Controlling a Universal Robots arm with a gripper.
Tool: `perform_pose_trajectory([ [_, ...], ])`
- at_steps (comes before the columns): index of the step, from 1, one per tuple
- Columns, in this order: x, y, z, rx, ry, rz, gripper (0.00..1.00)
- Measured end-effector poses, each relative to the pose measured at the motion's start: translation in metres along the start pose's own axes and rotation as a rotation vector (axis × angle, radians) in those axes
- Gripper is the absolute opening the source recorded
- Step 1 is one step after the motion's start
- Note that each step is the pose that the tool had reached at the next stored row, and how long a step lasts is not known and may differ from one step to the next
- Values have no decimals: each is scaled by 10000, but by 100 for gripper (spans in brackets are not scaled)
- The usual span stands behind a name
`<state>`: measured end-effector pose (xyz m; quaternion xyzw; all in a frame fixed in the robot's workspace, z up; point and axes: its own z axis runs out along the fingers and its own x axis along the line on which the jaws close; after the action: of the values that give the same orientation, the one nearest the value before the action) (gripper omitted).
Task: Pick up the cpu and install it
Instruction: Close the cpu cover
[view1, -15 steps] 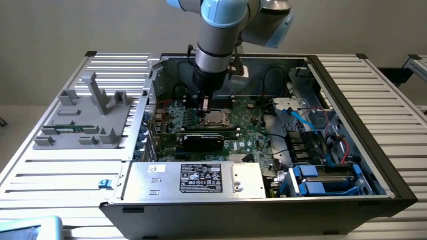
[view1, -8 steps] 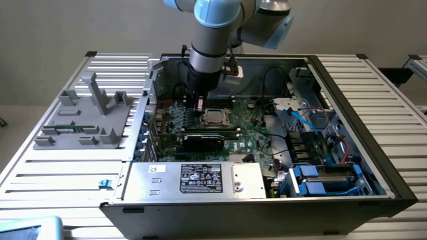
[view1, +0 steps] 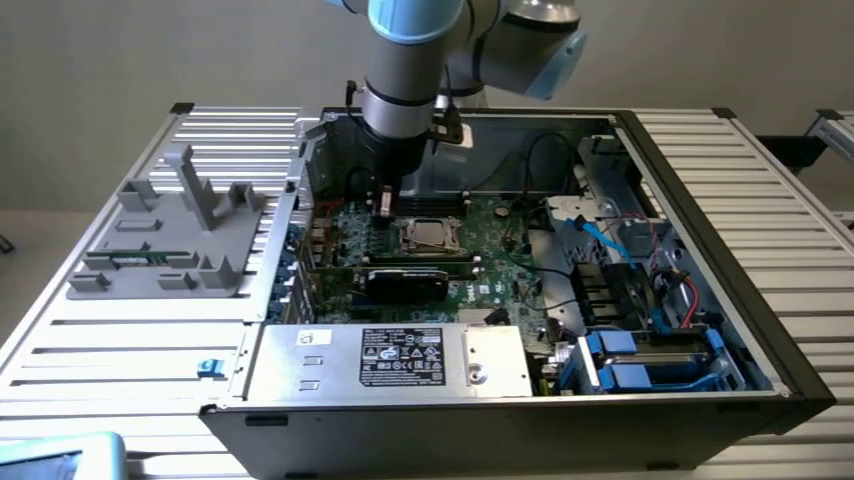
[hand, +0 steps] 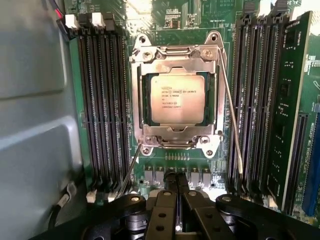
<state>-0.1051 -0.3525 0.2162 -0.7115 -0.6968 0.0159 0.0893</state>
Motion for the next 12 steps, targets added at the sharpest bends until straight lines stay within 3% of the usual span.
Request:
perform_pose_trajectory([
  [12,29,-182,-309,0,173,-26,11],
])
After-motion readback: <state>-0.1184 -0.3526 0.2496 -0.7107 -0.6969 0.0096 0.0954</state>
